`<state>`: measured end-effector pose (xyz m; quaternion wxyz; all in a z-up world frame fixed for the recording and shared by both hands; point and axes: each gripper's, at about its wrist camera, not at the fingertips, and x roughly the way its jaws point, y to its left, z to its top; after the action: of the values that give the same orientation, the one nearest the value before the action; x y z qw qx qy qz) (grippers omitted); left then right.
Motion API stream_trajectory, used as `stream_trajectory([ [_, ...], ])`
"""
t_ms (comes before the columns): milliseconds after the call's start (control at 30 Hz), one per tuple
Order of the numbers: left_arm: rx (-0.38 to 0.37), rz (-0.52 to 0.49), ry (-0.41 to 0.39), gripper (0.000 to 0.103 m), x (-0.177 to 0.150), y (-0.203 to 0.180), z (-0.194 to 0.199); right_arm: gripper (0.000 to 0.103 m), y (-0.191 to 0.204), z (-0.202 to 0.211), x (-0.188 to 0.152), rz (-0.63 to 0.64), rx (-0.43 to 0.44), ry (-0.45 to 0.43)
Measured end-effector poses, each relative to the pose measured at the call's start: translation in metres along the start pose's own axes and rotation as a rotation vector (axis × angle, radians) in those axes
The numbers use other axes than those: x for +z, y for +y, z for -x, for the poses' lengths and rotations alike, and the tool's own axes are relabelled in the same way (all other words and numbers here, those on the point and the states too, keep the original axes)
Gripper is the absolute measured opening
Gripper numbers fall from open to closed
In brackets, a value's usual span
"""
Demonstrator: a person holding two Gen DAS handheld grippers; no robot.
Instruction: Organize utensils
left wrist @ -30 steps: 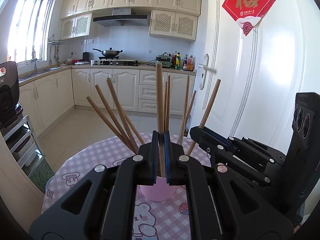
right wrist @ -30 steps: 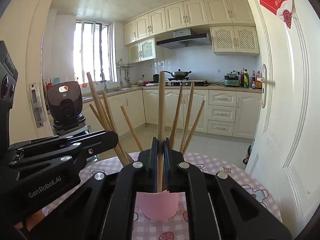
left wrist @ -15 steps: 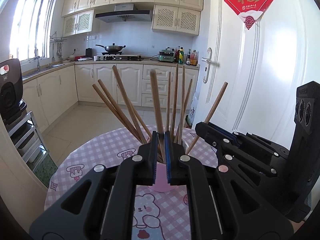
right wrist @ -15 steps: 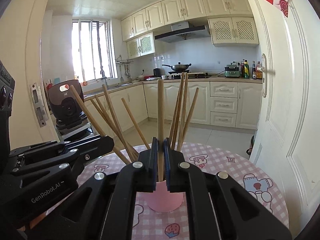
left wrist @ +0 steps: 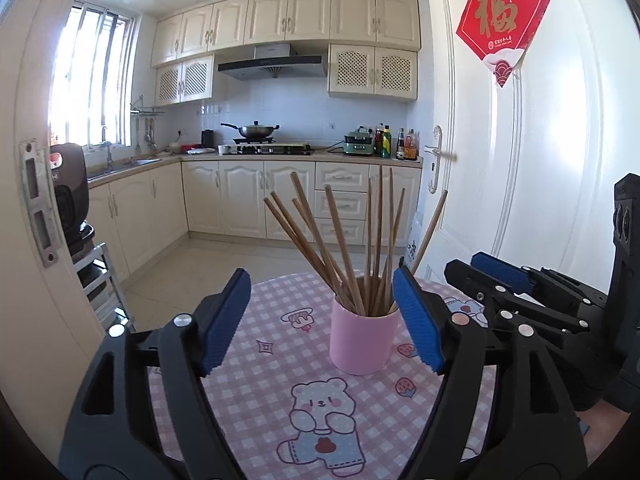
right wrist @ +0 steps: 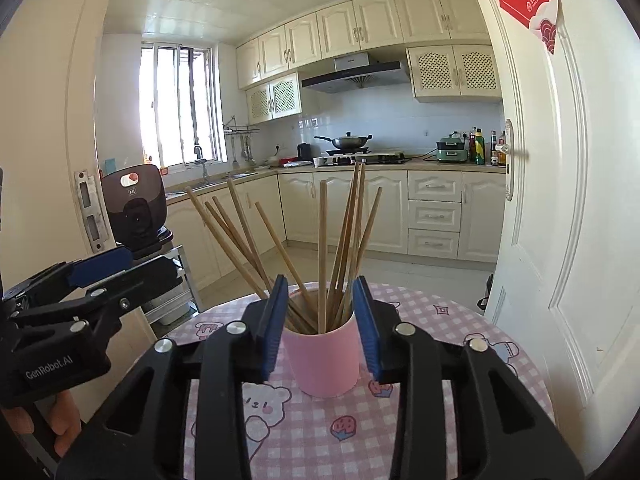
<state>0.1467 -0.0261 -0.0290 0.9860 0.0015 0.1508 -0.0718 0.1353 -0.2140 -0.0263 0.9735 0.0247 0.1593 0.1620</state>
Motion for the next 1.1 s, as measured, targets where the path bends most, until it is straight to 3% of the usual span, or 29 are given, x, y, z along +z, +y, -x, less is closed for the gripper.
stream_trajectory([
  [200, 0.056, -0.005, -0.056, 0.089, -0.007, 0.011, 0.037, 0.066, 0.025, 0.030, 0.001, 0.037, -0.016, -0.050],
  [400, 0.088, -0.014, -0.091, 0.092, -0.011, 0.020, 0.065, 0.078, 0.039, 0.048, -0.002, 0.065, -0.057, -0.081],
  [733, 0.129, -0.024, -0.128, 0.093, -0.014, 0.024, 0.088, 0.086, 0.058, 0.078, -0.010, 0.105, -0.077, -0.130],
  [1100, 0.125, -0.011, -0.146, 0.093, -0.017, 0.026, 0.098, 0.088, 0.066, 0.086, -0.014, 0.131, -0.098, -0.158],
])
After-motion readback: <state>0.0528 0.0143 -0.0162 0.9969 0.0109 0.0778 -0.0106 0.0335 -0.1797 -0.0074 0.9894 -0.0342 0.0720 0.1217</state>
